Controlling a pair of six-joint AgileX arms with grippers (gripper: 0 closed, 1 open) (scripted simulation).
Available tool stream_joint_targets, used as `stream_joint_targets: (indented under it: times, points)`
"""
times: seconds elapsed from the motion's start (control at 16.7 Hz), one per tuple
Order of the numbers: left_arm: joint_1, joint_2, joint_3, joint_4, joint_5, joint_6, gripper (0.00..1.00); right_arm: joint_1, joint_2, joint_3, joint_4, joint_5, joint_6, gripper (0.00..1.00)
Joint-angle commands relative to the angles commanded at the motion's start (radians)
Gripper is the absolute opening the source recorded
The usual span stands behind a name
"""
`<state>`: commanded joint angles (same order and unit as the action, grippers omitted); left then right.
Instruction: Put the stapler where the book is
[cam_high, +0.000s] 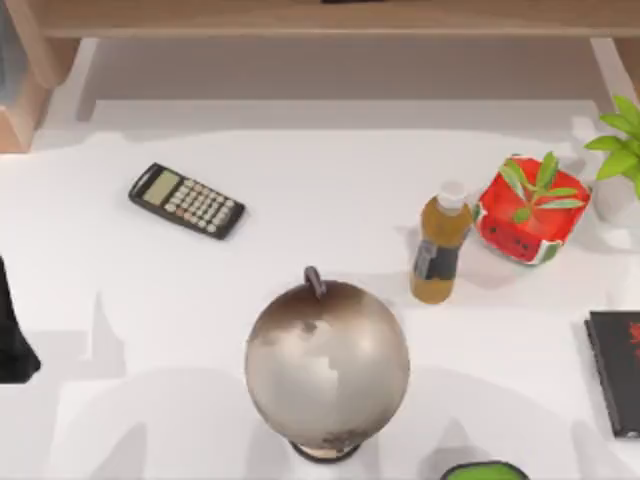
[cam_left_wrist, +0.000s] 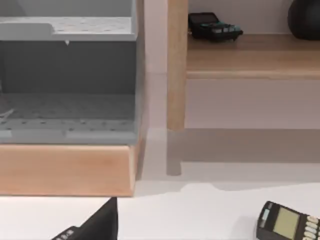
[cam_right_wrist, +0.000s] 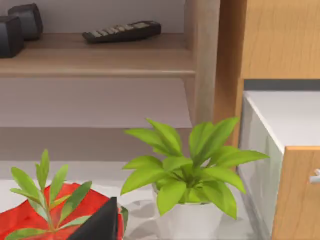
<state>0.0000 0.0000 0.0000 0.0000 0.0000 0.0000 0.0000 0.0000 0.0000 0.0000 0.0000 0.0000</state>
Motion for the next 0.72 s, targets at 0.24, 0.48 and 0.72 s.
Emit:
stream_joint_targets:
  times: [0.24, 0.48, 0.72]
  points:
    - [0.000, 0.000, 0.000, 0.000, 0.000, 0.000, 1.00, -0.008, 0.029, 0.029, -0.027, 0.000, -0.001, 1.00]
    - [0.000, 0.000, 0.000, 0.000, 0.000, 0.000, 1.00, -0.047, 0.211, 0.212, -0.172, -0.001, -0.005, 1.00]
    - [0.000, 0.000, 0.000, 0.000, 0.000, 0.000, 1.00, -0.093, 0.556, 0.555, -0.372, -0.001, -0.012, 1.00]
